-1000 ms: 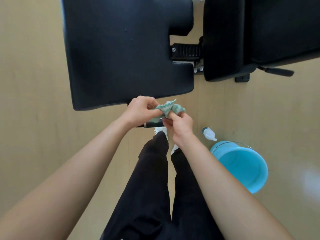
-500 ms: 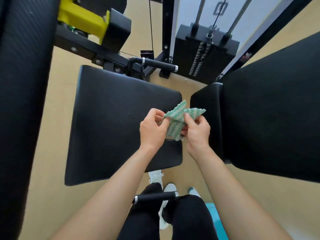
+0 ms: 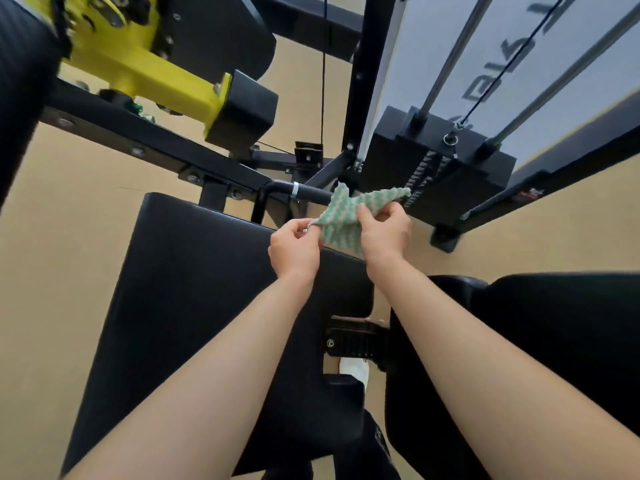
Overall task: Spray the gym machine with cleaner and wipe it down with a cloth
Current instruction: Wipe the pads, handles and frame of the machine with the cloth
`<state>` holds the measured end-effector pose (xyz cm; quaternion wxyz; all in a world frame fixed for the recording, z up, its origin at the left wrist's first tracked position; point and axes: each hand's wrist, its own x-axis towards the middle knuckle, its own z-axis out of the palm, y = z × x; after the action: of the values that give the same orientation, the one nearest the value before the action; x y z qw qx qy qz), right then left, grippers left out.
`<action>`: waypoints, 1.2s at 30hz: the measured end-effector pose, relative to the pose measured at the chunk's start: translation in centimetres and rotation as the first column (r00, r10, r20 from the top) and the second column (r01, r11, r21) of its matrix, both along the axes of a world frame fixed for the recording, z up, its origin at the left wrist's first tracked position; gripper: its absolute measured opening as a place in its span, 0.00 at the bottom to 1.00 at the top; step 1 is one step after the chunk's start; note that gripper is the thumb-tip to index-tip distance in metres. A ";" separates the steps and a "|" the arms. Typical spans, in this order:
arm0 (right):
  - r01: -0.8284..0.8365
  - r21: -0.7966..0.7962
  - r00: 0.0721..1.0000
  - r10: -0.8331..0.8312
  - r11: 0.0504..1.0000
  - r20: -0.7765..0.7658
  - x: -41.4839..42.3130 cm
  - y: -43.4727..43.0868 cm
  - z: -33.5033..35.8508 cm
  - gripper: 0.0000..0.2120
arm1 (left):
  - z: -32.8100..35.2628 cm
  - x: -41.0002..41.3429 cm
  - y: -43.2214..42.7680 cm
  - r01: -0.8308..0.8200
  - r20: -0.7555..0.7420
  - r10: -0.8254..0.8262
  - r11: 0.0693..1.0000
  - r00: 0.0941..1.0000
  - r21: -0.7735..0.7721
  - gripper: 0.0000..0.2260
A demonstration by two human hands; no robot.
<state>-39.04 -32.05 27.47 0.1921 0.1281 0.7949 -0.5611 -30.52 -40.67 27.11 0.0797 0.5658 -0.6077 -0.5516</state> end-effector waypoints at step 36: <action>-0.812 0.338 0.512 0.859 0.476 0.023 -8.2 -5.5 -9.7 0.18 | -4.3 -4.2 -7.5 -0.062 -0.029 0.055 0.934 0.998 -0.352 0.10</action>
<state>-47.20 -37.51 17.77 0.3588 -0.2908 0.8440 -0.2729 -34.76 -48.13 22.77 0.2019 0.5551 -0.6789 -0.4361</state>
